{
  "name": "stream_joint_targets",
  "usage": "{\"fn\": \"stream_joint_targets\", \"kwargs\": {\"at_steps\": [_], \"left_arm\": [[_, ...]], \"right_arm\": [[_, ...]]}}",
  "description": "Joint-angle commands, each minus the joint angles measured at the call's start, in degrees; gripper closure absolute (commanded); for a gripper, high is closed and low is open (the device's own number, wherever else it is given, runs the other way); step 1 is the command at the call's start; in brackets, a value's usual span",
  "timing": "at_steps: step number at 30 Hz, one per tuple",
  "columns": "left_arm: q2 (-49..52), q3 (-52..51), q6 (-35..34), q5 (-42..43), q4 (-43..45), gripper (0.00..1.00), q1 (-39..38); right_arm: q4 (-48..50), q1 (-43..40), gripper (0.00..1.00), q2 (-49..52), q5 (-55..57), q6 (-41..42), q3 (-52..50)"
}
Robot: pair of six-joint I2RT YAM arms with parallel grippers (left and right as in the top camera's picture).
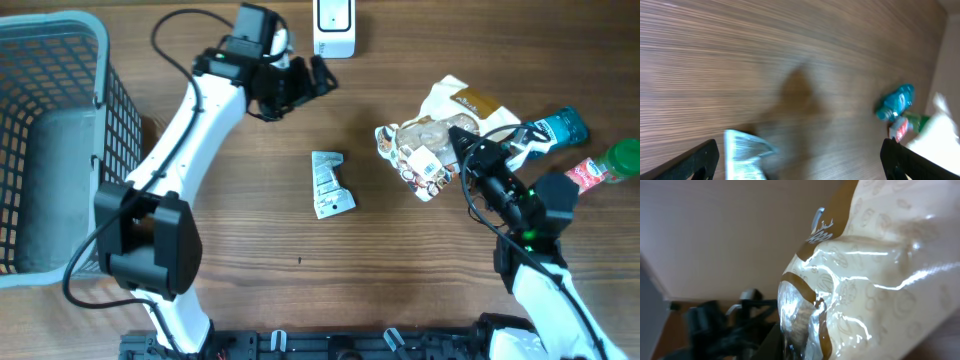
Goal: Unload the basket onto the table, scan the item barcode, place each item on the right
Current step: 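Lift the PanTree bag with the right gripper while the left gripper retracts, then carry the PanTree bag up to the scanner with the right gripper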
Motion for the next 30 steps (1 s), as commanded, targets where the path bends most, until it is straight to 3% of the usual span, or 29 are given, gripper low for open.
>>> {"fn": "stream_joint_targets", "kwargs": {"at_steps": [1, 9, 17, 25, 30], "left_arm": [[-0.28, 0.31, 1.95, -1.62, -1.64, 0.0, 2.67], [-0.28, 0.31, 1.92, -4.55, -2.27, 0.0, 3.98], [-0.28, 0.31, 1.9, -4.81, -2.27, 0.0, 3.98], [-0.28, 0.31, 1.9, -4.81, -2.27, 0.0, 3.98], [-0.28, 0.31, 1.9, -4.81, -2.25, 0.0, 3.98]], "right_arm": [[0.22, -0.44, 0.87, -4.26, -1.36, 4.35, 2.67], [0.55, 0.13, 0.89, -6.36, -6.08, 10.12, 6.03], [-1.95, 5.57, 0.89, -6.29, -2.6, 11.23, 13.31], [-25.81, 12.63, 0.89, -6.29, 9.88, -2.12, 26.73], [-27.74, 14.82, 0.89, -5.92, 13.62, -9.84, 28.61]]}}
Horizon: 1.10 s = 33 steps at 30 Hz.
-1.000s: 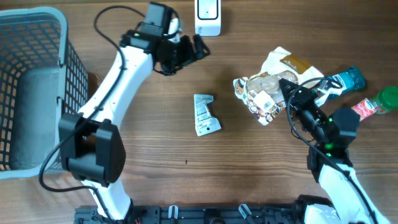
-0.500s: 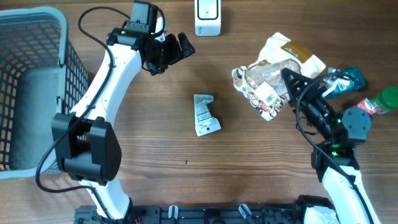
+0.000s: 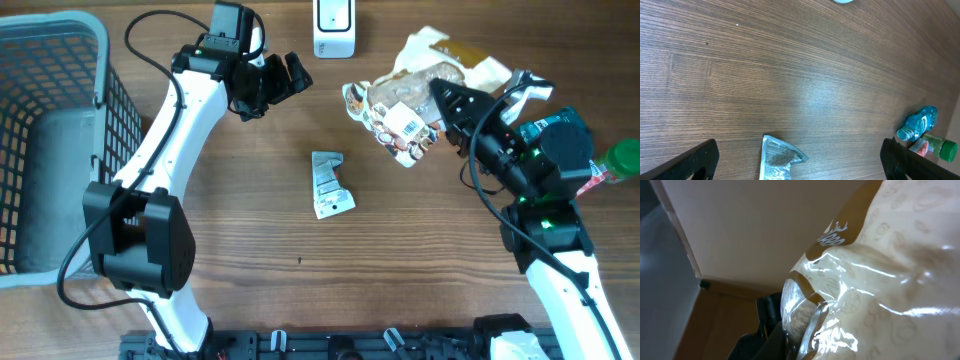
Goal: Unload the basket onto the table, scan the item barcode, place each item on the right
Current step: 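Carry the PanTree bag up to the scanner with the right gripper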
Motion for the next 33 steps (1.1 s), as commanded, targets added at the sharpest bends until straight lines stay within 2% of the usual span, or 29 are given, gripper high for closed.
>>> {"fn": "stream_joint_targets", "kwargs": {"at_steps": [1, 6, 9, 16, 20, 21, 28, 33], "left_arm": [[-0.28, 0.31, 1.09, -0.39, -0.02, 0.0, 0.22], [-0.28, 0.31, 1.11, -2.29, -0.39, 0.0, 0.22], [-0.28, 0.31, 1.09, -4.31, -1.36, 0.0, 0.22], [-0.28, 0.31, 1.11, -10.47, -3.61, 0.0, 0.22], [-0.28, 0.31, 1.09, -15.65, -6.99, 0.0, 0.22], [-0.28, 0.31, 1.11, -17.55, -8.44, 0.0, 0.22], [-0.28, 0.31, 1.11, -20.98, -12.04, 0.0, 0.22], [-0.28, 0.31, 1.11, -20.96, -12.07, 0.0, 0.22]], "right_arm": [[-0.04, 1.64, 0.89, 0.17, 7.06, -10.51, 2.19], [0.72, 3.28, 0.91, 7.37, 16.15, -19.61, 3.3], [1.16, 3.8, 0.91, 13.62, 16.11, -23.54, 6.69], [-1.6, 5.88, 0.95, 28.2, 15.91, -30.97, 23.28], [-6.93, 8.39, 0.95, 35.32, 23.54, -38.71, 34.88], [-7.67, 9.75, 0.95, 37.92, 26.64, -43.12, 38.56], [-7.8, 13.53, 0.95, 45.53, 38.75, -56.65, 47.58], [-5.9, 14.82, 0.95, 50.64, 49.99, -70.29, 52.5]]}}
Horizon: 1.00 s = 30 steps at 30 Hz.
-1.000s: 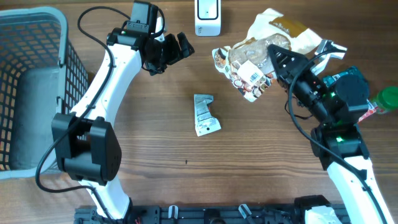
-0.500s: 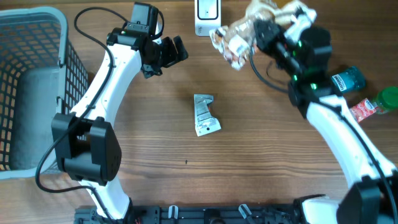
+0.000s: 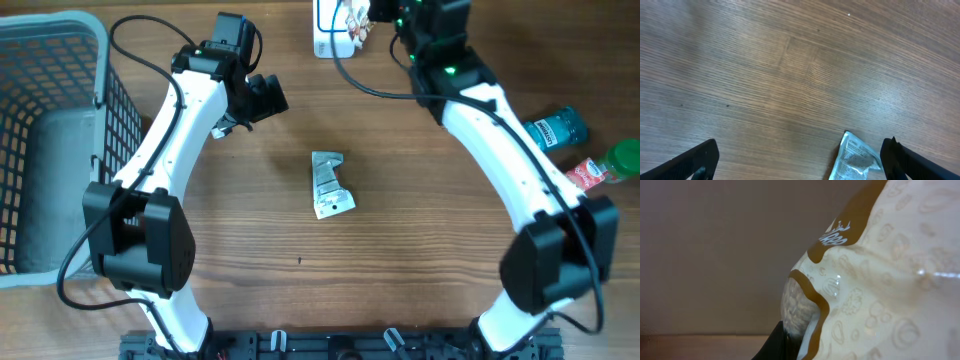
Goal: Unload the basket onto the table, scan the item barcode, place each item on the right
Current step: 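Carry the PanTree bag up to the scanner with the right gripper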
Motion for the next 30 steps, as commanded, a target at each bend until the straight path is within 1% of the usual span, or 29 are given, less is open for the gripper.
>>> {"fn": "stream_joint_targets", "kwargs": {"at_steps": [1, 7, 9, 10, 17, 20, 22, 24, 30], "left_arm": [[-0.28, 0.31, 0.66, -1.73, -0.04, 0.0, 0.22], [-0.28, 0.31, 0.66, -1.73, -0.02, 0.0, 0.22], [-0.28, 0.31, 0.66, -1.73, -0.02, 0.0, 0.22], [-0.28, 0.31, 0.66, -1.73, -0.02, 0.0, 0.22], [-0.28, 0.31, 0.66, -1.73, -0.02, 0.0, 0.22], [-0.28, 0.31, 0.66, -1.73, -0.02, 0.0, 0.22], [-0.28, 0.31, 0.66, -1.73, -0.02, 0.0, 0.22], [-0.28, 0.31, 0.66, -1.73, -0.02, 0.0, 0.22], [-0.28, 0.31, 0.66, -1.7, -0.02, 0.0, 0.22]], "right_arm": [[3.13, 0.81, 0.95, 4.2, 12.48, -16.46, 4.48], [9.11, 2.89, 0.96, 6.73, 14.62, -28.89, 4.7], [11.69, 4.09, 0.95, 8.04, 14.97, -34.93, 4.7], [12.63, 4.37, 0.95, 8.68, 15.13, -36.57, 4.7], [22.14, 5.51, 0.95, 14.69, 15.91, -50.88, 4.72], [27.23, 5.49, 0.95, 18.29, 16.57, -59.6, 4.81], [30.23, 5.49, 0.95, 19.89, 16.26, -63.8, 4.81], [32.06, 5.49, 0.95, 20.57, 15.34, -65.37, 4.83], [32.26, 5.51, 0.95, 21.66, 10.29, -68.26, 4.83]]}}
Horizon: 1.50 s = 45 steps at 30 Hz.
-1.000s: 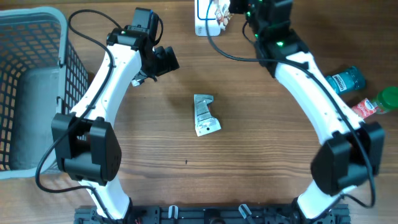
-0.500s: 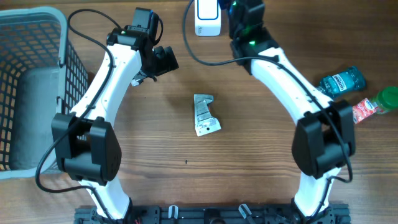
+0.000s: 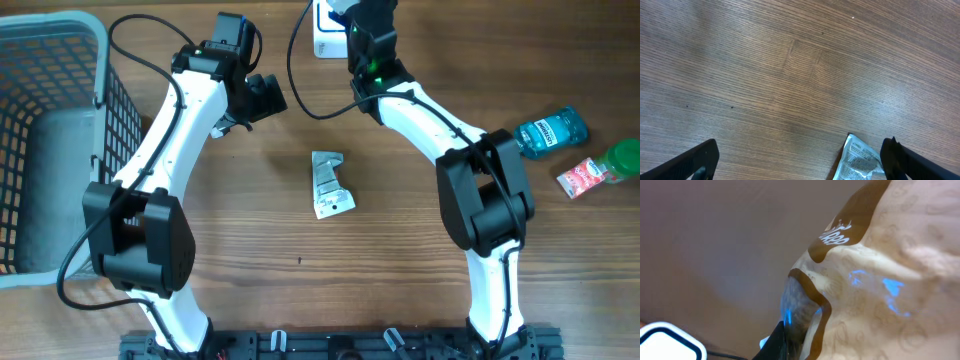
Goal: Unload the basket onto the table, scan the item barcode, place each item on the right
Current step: 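Carry the PanTree bag up to the scanner with the right gripper, then hold the PanTree bag in front of the scanner with the right gripper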
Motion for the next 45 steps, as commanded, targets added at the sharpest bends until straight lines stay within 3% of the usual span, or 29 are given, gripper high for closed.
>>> {"fn": "stream_joint_targets", "kwargs": {"at_steps": [1, 6, 18, 21, 23, 28, 36, 45], "left_arm": [[-0.28, 0.31, 0.66, -0.76, -0.02, 0.0, 0.22], [-0.28, 0.31, 0.66, -0.76, -0.02, 0.0, 0.22], [-0.28, 0.31, 0.59, -0.76, 0.0, 0.0, 0.22], [-0.28, 0.31, 0.59, -0.74, 8.26, 0.0, 0.22], [-0.35, 0.35, 4.26, -2.95, 7.54, 0.0, 0.39], [-1.53, 0.35, 4.55, -10.99, 1.46, 0.0, 3.96], [-5.9, 0.35, 3.5, -11.21, -2.54, 0.0, 10.91], [-7.08, 0.35, 3.48, -11.21, -3.02, 0.0, 11.19]], "right_arm": [[1.81, -0.02, 0.95, 1.16, -4.22, -4.39, 1.46], [5.49, 0.33, 0.95, 5.7, -5.9, -9.73, 2.29], [0.85, 0.48, 0.95, 12.33, -4.28, -2.64, 11.26], [-1.57, 0.48, 0.95, 12.33, -3.8, -2.62, 11.89], [-3.02, 0.48, 0.95, 12.33, -3.43, -2.64, 11.89], [-4.9, 0.48, 0.95, 12.33, -4.17, -2.16, 11.89], [-6.36, 0.52, 0.95, 12.87, -5.84, -2.38, 11.89], [-6.58, 0.61, 0.95, 13.68, -10.14, -6.03, 11.91]]}}
